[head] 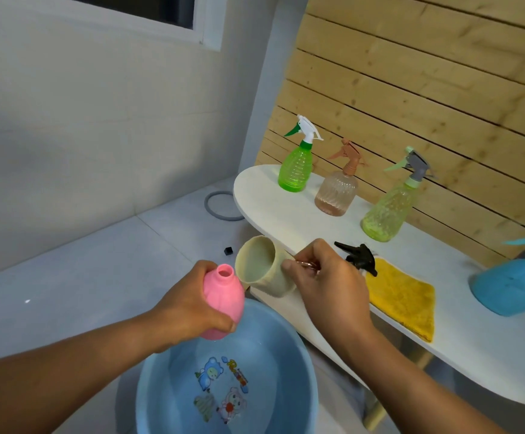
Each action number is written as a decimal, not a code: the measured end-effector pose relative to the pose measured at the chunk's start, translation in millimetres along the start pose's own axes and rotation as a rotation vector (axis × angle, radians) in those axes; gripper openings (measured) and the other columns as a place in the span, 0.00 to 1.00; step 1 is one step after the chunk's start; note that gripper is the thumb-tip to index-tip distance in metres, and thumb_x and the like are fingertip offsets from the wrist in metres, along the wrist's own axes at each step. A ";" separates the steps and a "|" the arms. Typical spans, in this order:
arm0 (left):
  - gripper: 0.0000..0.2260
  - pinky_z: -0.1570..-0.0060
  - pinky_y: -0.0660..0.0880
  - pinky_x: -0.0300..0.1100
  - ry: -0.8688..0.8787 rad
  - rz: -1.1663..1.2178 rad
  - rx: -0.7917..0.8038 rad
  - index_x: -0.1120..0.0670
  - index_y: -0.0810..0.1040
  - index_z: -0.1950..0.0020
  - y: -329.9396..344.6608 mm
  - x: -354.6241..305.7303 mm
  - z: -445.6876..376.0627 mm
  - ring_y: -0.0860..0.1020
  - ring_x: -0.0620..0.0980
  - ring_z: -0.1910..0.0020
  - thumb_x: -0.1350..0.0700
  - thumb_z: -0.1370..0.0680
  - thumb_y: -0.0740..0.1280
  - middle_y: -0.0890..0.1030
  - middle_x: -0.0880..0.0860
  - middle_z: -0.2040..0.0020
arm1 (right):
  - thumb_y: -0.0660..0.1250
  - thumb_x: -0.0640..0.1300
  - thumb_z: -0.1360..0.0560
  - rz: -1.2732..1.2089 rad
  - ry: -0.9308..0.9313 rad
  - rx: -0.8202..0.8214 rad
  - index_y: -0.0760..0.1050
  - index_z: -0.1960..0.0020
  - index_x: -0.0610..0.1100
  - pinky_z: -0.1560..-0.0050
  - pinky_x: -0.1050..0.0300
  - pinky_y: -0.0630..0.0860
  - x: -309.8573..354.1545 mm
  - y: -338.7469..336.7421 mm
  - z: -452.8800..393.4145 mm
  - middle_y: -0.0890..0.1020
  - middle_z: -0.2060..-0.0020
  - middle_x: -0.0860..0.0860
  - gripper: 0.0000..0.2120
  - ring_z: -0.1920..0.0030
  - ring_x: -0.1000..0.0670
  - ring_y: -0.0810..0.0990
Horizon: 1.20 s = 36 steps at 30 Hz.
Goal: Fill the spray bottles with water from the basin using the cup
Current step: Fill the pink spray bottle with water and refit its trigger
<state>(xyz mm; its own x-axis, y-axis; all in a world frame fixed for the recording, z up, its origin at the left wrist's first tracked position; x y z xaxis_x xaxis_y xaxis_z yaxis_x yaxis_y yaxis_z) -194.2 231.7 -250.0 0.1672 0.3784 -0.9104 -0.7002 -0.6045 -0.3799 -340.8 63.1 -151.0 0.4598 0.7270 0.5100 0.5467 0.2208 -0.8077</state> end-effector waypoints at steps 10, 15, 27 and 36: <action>0.40 0.61 0.79 0.40 -0.023 0.001 -0.022 0.43 0.69 0.35 -0.9 8.3 1.4 0.78 0.49 0.46 0.59 0.40 0.86 0.76 0.45 0.42 | 0.71 0.55 0.26 -0.047 0.272 0.350 0.77 0.59 0.50 0.58 0.55 0.78 -58.2 80.3 -14.5 0.84 0.62 0.55 0.10 0.59 0.53 0.81; 0.40 0.62 0.77 0.34 -0.011 -0.014 -0.005 0.42 0.70 0.35 4.9 4.7 0.5 0.77 0.46 0.45 0.58 0.40 0.86 0.76 0.42 0.42 | 0.65 0.44 0.27 -0.036 0.333 0.543 0.81 0.58 0.46 0.52 0.45 0.83 -97.2 148.1 -5.0 0.85 0.60 0.49 0.06 0.57 0.45 0.85; 0.38 0.59 0.78 0.35 -0.068 -0.020 -0.051 0.40 0.71 0.37 8.6 11.5 -9.0 0.78 0.44 0.46 0.57 0.40 0.87 0.78 0.41 0.44 | 0.59 0.46 0.18 0.309 0.161 0.623 0.78 0.47 0.48 0.56 0.57 0.66 -167.3 228.3 18.8 0.84 0.49 0.50 0.09 0.45 0.46 0.81; 0.39 0.59 0.79 0.33 -0.064 -0.074 -0.057 0.41 0.70 0.36 4.7 16.6 -20.0 0.78 0.47 0.44 0.55 0.40 0.87 0.77 0.41 0.42 | 0.61 0.38 0.19 0.374 -0.023 0.759 0.77 0.39 0.44 0.38 0.52 0.76 -116.8 279.3 29.5 0.83 0.41 0.46 0.11 0.40 0.44 0.82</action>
<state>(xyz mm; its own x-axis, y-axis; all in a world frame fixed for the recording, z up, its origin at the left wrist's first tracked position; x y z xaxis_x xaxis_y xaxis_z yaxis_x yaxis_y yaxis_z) -180.8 221.1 -270.1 0.1709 0.4660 -0.8681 -0.6468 -0.6116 -0.4556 -262.4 59.0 -444.9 0.4976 0.8505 0.1704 -0.2608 0.3341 -0.9057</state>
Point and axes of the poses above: each hand's wrist, its own z-axis away from the middle knuckle, its own y-axis out of the palm, x = y × z, the point moved 1 cm from there along -z, towards the middle knuckle
